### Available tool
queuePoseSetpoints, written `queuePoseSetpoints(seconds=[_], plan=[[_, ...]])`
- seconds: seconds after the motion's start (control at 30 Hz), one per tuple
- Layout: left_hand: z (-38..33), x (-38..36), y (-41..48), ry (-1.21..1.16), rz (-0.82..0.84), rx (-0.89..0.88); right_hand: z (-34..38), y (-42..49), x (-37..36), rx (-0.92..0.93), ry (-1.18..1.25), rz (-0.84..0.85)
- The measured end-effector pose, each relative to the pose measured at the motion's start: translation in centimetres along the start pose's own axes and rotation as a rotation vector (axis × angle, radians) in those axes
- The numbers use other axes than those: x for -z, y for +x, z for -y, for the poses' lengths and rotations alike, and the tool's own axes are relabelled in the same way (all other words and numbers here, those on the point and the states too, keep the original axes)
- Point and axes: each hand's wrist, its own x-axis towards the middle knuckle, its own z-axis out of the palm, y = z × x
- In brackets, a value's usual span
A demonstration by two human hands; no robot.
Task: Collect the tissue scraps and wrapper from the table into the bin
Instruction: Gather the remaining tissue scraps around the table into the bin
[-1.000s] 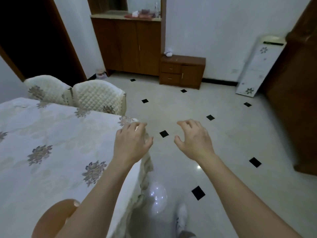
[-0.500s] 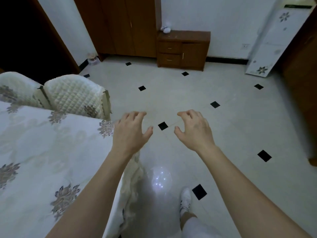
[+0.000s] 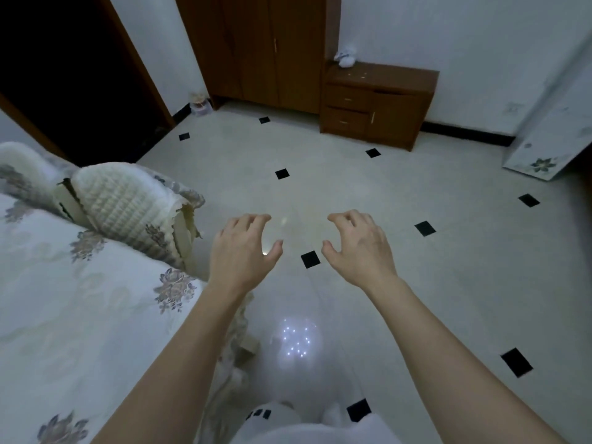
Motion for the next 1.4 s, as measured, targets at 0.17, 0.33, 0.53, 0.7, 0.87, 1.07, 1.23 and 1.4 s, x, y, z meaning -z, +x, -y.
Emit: queuePoseSetpoints(seconds=[0.17,0.33,0.53,0.7,0.87,1.07,1.23,1.4], plan=[[1.8,-1.7,4.7,0.002,-0.02,0.041,-0.4,6.2,-1.4,0.04,0.02,0.013],[4.1,-4.0,10.9,-0.012,-0.067,0.096,0.6,13.7,-4.5,0.088,0.05,0.033],[9.9,-7.2,20.9,-0.024,-0.104,0.154,2.0,26.3,-8.1,0.153,0.052,0.048],[15.5,-8.7,29.5,-0.042,-0.119,0.235,3.5,36.6,-10.7,0.189,0.049,0.086],[19.2,-10.3,35.3,-0.03,-0.124,0.264,4.7,43.8,-13.3,0.194,0.07,0.11],[23.5,-12.2,40.8,-0.018,-0.105,0.343,6.3,51.4,-17.1,0.243,0.079,0.157],[27.7,-14.0,46.0,0.025,-0.09,0.421,7.9,59.6,-20.7,0.327,0.096,0.183],[32.3,-15.4,52.4,0.096,-0.092,0.528,10.3,69.4,-24.0,0.43,0.127,0.227]])
